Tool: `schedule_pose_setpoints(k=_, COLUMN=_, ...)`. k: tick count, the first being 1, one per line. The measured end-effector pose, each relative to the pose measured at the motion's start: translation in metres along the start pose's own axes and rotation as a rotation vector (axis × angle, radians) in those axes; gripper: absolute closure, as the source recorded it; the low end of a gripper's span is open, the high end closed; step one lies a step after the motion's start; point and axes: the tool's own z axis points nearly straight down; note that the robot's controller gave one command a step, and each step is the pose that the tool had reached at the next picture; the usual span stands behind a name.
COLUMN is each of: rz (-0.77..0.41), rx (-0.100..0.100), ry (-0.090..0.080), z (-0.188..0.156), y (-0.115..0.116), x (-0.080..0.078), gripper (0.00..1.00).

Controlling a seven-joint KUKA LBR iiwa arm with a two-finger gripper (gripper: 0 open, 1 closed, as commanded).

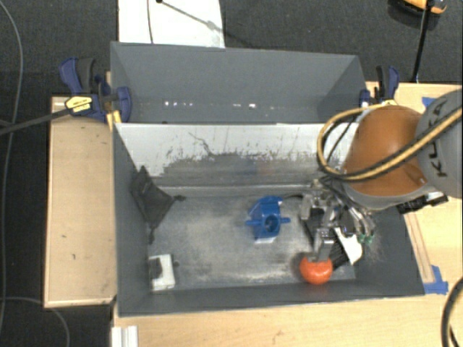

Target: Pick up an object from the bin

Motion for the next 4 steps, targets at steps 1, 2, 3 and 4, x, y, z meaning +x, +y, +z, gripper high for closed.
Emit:
schedule_pose_setpoints(k=1, rz=-0.001, rx=0.001, ry=-0.008, z=-0.004, y=0.0, x=-0.001, gripper=0.0)
schedule_pose_setpoints(k=2, rz=0.064, rx=0.001, ry=-0.002, z=-0.006, y=0.015, x=-0.023, gripper=0.0)
schedule_pose_setpoints(k=3, rz=0.083, rx=-0.001, ry=-0.017, z=0.021, y=0.066, x=-0.027, gripper=0.0)
schedule_pose_setpoints(k=4, rz=-0.118, rx=-0.003, ry=-0.018, z=0.037, y=0.06, x=-0.041, gripper=0.0)
